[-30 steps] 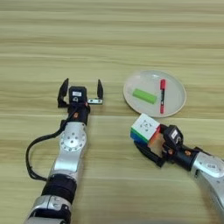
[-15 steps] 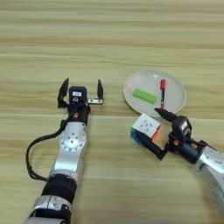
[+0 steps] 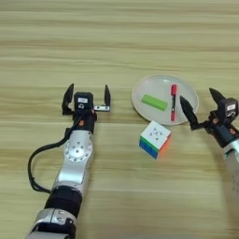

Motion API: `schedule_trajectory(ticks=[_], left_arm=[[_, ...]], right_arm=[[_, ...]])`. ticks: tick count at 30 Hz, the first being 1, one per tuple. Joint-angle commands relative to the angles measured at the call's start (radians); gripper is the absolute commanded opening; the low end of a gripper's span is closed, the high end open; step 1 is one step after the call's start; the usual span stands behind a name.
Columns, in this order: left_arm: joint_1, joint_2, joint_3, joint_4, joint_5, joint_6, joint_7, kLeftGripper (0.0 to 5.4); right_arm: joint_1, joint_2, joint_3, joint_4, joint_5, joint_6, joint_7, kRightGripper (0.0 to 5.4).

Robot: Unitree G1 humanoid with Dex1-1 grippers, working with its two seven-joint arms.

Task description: Move the objects on the table

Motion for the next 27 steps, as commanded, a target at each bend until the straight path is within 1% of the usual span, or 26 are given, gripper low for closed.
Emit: schedule_trajectory(ticks=[1, 6, 11, 12, 17, 20, 23, 27], left_arm=[[0.005, 0.0, 0.0, -0.009, 0.009, 0.008, 0.002, 5.4], [0.007, 0.002, -0.001, -0.011, 0.007, 0.007, 0.0, 5.4], [0.009, 0.001, -0.002, -0.013, 0.008, 0.007, 0.001, 5.4], [0.01, 0.001, -0.003, -0.013, 0.009, 0.007, 0.001, 5.4], [0.012, 0.007, -0.009, -0.018, 0.024, 0.003, 0.006, 5.4], [0.015, 0.006, -0.011, -0.021, 0.026, 0.003, 0.005, 5.4], [0.021, 0.006, -0.013, -0.033, 0.027, 0.006, 0.002, 5.4], [0.041, 0.002, -0.018, -0.064, 0.027, 0.013, -0.003, 5.4]], right_arm=[[-0.062, -0.006, -0.042, 0.121, -0.047, -0.05, -0.076, 5.36], [-0.102, -0.011, -0.063, 0.237, -0.073, -0.112, -0.112, 5.36], [-0.139, -0.022, -0.081, 0.336, -0.083, -0.142, -0.129, 5.36], [-0.145, -0.022, -0.087, 0.347, -0.076, -0.142, -0.127, 5.36], [-0.167, -0.031, -0.107, 0.373, -0.067, -0.175, -0.13, 5.36], [-0.181, -0.037, -0.122, 0.395, -0.056, -0.173, -0.122, 5.36], [-0.178, -0.035, -0.115, 0.396, -0.068, -0.185, -0.116, 5.36], [-0.175, -0.035, -0.117, 0.391, -0.067, -0.182, -0.115, 5.36]])
